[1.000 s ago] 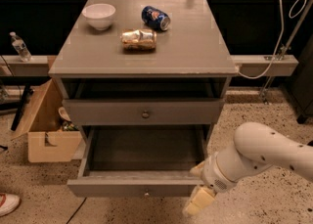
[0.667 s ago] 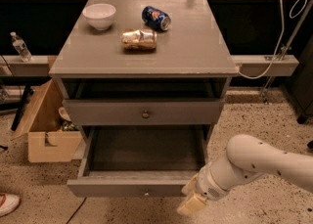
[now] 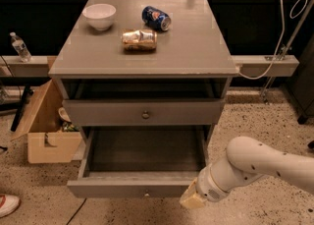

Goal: Close middle drawer

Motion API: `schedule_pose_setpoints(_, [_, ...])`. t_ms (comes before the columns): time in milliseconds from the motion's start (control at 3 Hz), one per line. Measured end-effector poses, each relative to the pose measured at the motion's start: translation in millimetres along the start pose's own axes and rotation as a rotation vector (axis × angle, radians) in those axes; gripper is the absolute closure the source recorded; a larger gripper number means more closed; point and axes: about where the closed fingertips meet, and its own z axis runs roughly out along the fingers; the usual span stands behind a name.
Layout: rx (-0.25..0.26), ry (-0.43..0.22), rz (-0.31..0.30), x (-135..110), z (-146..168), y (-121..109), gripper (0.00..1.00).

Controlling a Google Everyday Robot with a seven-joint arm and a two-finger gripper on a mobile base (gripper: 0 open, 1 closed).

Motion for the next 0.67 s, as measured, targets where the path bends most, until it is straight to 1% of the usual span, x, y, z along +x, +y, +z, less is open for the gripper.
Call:
schedule_pose_setpoints(333, [0.003, 0.005, -0.005, 22, 28, -22, 1.0])
schedule_pose_setpoints(667, [0.027, -0.015, -0.056, 59, 77, -63, 1.0])
